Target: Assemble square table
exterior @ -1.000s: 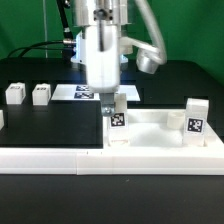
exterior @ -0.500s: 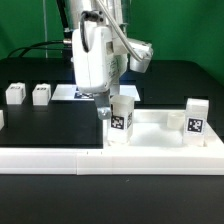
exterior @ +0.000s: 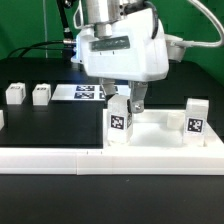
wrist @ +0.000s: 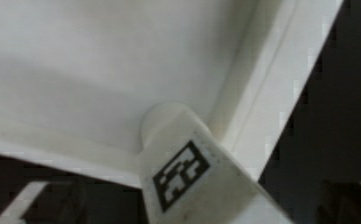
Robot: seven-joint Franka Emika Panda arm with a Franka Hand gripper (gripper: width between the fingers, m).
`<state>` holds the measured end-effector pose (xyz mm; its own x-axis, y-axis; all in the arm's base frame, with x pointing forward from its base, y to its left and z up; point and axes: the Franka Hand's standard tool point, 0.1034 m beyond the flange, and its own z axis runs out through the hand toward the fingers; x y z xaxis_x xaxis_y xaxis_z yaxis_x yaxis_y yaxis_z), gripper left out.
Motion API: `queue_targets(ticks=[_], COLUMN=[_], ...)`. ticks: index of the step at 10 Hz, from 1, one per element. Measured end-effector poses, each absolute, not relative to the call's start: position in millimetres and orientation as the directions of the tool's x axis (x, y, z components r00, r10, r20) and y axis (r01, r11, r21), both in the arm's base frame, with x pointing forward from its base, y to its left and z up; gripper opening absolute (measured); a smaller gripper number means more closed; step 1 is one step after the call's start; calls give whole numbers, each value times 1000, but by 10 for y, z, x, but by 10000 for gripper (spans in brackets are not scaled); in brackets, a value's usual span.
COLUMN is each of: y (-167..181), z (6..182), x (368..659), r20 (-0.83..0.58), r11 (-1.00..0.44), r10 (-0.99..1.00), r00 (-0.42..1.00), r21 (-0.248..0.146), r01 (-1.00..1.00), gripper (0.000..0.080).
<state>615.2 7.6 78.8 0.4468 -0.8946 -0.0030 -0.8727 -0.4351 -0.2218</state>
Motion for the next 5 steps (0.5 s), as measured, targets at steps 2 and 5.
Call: queue_targets(ticks=[2, 5], y=[70, 7], z=[778, 734], x=[6149, 6257], r20=[27, 122], r11=[-545, -874], r10=[-833, -482], r00=[553, 868], r21=[-214, -136], r01=[-811, -467], gripper=[648, 648])
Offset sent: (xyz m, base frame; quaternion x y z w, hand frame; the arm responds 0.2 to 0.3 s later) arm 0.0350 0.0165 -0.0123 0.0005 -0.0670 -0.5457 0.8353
